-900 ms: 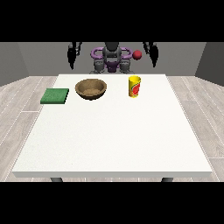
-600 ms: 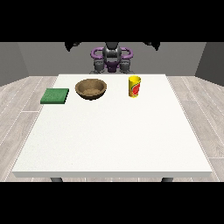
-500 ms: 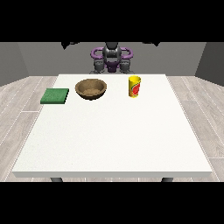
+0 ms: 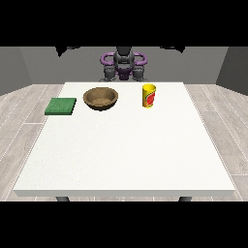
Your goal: Pick the cup and pour the ball into the bowl, then pick the bowl and place it on the pad
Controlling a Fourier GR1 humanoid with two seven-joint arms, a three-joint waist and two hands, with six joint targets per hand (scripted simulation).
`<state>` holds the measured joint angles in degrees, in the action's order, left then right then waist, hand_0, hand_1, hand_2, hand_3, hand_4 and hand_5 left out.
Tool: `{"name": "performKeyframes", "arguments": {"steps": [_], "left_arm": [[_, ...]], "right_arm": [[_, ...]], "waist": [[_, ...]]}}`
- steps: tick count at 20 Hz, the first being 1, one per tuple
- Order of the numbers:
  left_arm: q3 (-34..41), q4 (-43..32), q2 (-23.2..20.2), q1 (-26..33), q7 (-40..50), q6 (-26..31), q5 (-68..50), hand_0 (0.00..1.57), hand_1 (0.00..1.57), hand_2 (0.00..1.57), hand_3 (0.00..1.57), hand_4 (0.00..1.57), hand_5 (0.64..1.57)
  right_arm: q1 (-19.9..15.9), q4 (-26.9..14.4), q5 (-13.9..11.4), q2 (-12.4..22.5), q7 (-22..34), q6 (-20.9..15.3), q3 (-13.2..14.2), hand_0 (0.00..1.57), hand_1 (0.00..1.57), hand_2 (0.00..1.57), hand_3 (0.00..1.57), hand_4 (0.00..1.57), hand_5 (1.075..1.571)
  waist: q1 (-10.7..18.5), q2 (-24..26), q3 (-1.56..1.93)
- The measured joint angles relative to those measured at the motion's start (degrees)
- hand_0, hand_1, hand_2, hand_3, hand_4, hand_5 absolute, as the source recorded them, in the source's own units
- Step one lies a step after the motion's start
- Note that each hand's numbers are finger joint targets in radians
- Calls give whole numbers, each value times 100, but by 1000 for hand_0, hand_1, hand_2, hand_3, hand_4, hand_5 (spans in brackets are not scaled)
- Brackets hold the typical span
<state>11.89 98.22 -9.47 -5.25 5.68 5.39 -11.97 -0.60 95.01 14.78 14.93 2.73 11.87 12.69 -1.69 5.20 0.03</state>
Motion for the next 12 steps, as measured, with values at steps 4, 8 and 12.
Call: {"name": "performKeyframes", "arguments": {"steps": [4,8,12], "left_arm": [[102,-438,22,-199,-634,40,88,0,0,0,0,0,1529],[103,-947,99,-347,-1331,39,278,0,0,0,0,0,1525],[81,-1649,249,-459,-2141,-52,521,0,0,0,0,0,1518]], "right_arm": [[-75,-90,-52,-119,-347,83,-18,0,0,0,0,0,1570],[-204,-292,-200,-220,-711,107,-59,0,0,0,0,0,1571],[-291,-342,-351,-281,-872,94,-132,0,0,0,0,0,1571]], "waist": [[-97,-416,-3],[-133,-796,-2],[-239,-1048,-4]]}}
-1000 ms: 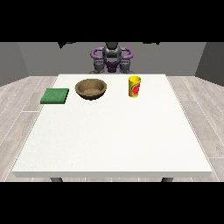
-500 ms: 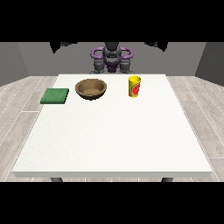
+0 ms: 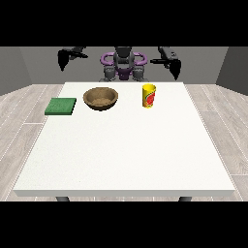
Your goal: Pick the cup and pour the ball into the bowl, then pick the bowl and place it on the pad
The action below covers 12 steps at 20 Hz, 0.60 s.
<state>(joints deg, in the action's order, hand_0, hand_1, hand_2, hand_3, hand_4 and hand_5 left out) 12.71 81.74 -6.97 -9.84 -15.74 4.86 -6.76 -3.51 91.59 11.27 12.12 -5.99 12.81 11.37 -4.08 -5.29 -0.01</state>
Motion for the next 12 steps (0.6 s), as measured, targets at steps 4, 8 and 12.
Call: {"name": "performKeyframes", "arguments": {"steps": [4,8,12], "left_arm": [[-96,-699,276,-130,-865,-247,311,0,0,0,0,0,1518],[-39,-1538,389,-434,-1583,-439,441,0,0,0,0,0,1519],[67,-2402,407,-745,-2177,-606,503,0,0,0,0,0,1518]], "right_arm": [[-247,-42,60,96,-67,70,87,0,0,0,0,0,1571],[-314,-151,58,102,-284,174,110,0,0,0,0,0,1570],[-237,-200,39,60,-460,299,70,0,0,0,0,0,1570]], "waist": [[-148,-332,-1],[-260,-560,-3],[-363,-648,-1]]}}
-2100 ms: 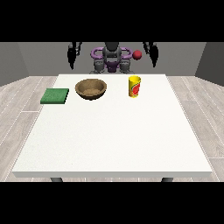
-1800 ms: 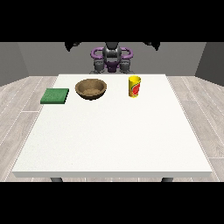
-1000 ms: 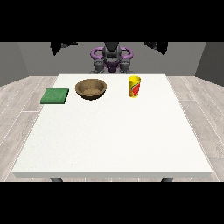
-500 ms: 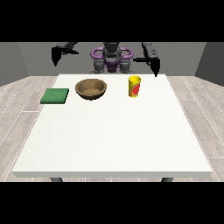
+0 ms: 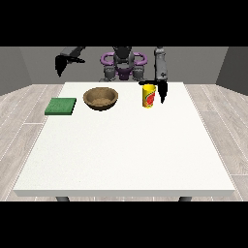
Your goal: Pick the cup and pour the ball into the bowl, then pick the bowl and place it on the pad
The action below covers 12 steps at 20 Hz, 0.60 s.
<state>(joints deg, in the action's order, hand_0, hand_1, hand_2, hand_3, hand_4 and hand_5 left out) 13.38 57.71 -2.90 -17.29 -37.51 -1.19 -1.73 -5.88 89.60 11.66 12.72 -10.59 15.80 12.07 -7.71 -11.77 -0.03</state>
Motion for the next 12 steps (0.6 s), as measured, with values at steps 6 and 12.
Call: {"name": "performKeyframes", "arguments": {"steps": [6,12], "left_arm": [[69,-948,-91,-512,-611,-114,63,0,0,0,0,0,1521],[205,-1882,-185,-954,-1144,-217,33,0,0,0,0,0,1527]], "right_arm": [[-178,-496,-81,20,-423,66,113,0,0,0,0,0,1571],[-339,-559,-88,66,-408,89,122,0,0,0,0,0,1571]], "waist": [[68,-204,2],[1,-295,-1]]}}
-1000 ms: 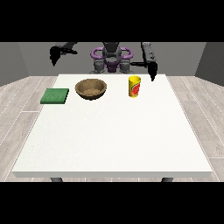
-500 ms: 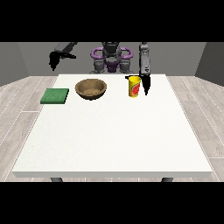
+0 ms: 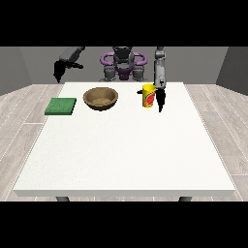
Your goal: Pick the cup and pour the ball into the bowl, then pick the bowl and place it on the pad
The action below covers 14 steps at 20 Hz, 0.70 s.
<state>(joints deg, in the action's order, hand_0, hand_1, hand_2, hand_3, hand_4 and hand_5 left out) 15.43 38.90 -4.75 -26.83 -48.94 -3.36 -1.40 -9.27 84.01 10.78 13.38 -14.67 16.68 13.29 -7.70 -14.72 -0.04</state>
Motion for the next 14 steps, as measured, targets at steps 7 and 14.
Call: {"name": "performKeyframes", "arguments": {"steps": [7,14], "left_arm": [[-178,-140,10,12,-536,-964,511,1317,1317,1571,1571,1455,1245],[-238,-170,15,58,-522,-1785,870,1314,1314,1571,1571,1494,1277]], "right_arm": [[-116,-193,84,244,-154,217,172,0,0,0,0,0,1570],[-138,-246,265,480,21,403,335,0,0,0,0,0,1569]], "waist": [[-163,-73,77],[-285,79,77]]}}
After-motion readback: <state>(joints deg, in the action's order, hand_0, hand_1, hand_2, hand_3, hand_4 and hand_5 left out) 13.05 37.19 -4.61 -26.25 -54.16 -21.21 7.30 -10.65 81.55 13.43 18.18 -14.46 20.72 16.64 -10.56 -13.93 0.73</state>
